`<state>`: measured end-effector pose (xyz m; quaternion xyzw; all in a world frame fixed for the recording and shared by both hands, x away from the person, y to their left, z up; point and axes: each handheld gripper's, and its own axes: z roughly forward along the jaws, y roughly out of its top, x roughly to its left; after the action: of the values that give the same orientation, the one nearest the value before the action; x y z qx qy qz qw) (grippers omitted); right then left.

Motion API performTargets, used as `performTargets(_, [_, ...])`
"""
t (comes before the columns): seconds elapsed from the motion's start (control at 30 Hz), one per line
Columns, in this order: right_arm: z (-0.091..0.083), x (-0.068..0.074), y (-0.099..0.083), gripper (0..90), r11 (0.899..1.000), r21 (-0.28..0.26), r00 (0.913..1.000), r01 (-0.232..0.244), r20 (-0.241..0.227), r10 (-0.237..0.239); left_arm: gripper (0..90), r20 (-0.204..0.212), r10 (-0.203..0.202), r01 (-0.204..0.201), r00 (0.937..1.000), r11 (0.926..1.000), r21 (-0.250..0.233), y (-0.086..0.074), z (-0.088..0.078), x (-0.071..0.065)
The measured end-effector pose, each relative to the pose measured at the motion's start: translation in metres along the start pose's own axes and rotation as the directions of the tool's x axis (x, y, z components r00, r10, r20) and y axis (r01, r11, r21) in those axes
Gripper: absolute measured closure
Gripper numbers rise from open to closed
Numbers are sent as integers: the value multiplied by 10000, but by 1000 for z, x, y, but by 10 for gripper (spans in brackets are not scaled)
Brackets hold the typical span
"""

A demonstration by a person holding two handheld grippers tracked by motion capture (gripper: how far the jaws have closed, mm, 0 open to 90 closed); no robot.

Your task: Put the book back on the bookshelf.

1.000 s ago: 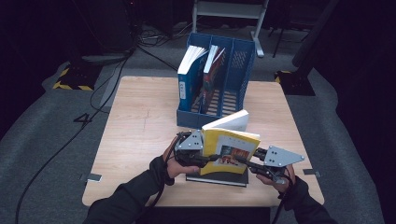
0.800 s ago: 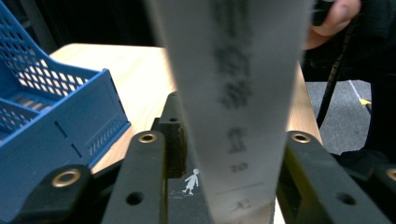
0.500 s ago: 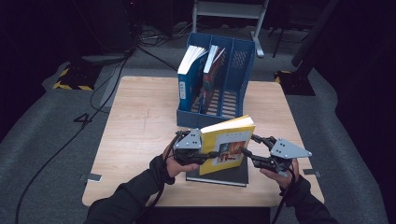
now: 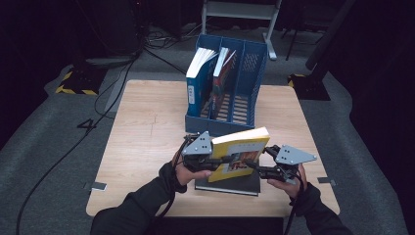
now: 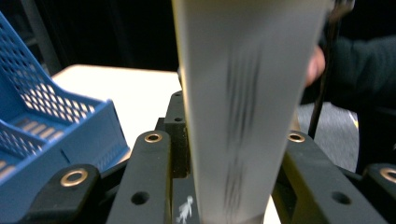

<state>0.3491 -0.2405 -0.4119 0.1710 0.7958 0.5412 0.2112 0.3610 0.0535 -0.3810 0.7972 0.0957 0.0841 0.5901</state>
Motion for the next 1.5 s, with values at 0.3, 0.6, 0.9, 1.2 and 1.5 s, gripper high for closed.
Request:
performTargets(0.3, [-1, 2, 1, 441, 9999, 29, 9999, 133, 45, -133, 658, -340, -24, 20, 9994, 9999, -124, 17, 4, -4])
performTargets(0.6, [-1, 2, 1, 441, 10000, 28, 10000, 60, 10, -60, 729, -372, 91, -86, 9993, 9999, 131, 22, 5, -6])
performTargets(0.9, [-3, -1, 0, 425, 9998, 179, 9999, -51, -109, 52, 749, -113, -107, 108, 9999, 9999, 119, 24, 7, -3])
performTargets(1.2, [-15, -11, -9, 387, 9979, 636, 9998, -125, 172, 114, 751, -322, -145, 150, 9994, 9998, 142, 28, 11, -1])
performTargets(1.5, [-40, -39, -40, 359, 9841, 1449, 9881, -1028, 1288, 842, 751, -705, -360, 363, 9969, 9993, 27, 31, 13, 6])
